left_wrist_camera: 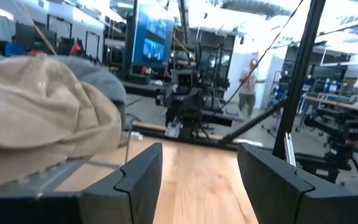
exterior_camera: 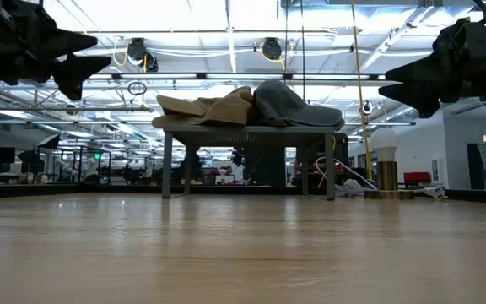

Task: Pick & Place hat
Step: Return to Home Position

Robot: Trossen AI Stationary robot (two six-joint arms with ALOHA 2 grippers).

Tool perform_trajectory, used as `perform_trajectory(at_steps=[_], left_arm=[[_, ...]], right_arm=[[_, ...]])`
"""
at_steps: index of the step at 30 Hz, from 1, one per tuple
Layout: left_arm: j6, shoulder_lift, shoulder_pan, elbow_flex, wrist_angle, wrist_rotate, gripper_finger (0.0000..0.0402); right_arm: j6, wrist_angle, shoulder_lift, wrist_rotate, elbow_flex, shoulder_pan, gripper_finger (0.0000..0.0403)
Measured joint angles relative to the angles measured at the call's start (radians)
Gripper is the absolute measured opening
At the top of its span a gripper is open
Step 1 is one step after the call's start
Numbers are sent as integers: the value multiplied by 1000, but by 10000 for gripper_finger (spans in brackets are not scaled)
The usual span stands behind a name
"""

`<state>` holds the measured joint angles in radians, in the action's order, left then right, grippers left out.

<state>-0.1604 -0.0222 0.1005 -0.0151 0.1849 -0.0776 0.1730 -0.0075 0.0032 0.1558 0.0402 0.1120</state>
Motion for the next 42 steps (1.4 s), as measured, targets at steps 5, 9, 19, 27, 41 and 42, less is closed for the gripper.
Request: perform_trajectory(at_steps=[5, 9, 19, 27, 41, 42], left_arm=[[-3, 18, 0, 0, -64, 0, 214], [3, 18, 0, 0, -79, 5, 214], [-77, 18, 0, -2, -153, 207, 214], [-109, 8, 0, -2, -153, 211, 214], [-112, 8, 0, -1, -144, 210, 214], [-112, 8, 0, -1, -142, 210, 214]], right_arm=[[25, -8, 0, -3, 0, 0, 226], [35, -11, 0, -3, 0, 0, 226], [24, 20, 1, 0, 0, 0, 226], [24, 164, 1, 4, -1, 0, 226], [24, 173, 2, 2, -1, 0, 226], [24, 174, 2, 1, -1, 0, 226]])
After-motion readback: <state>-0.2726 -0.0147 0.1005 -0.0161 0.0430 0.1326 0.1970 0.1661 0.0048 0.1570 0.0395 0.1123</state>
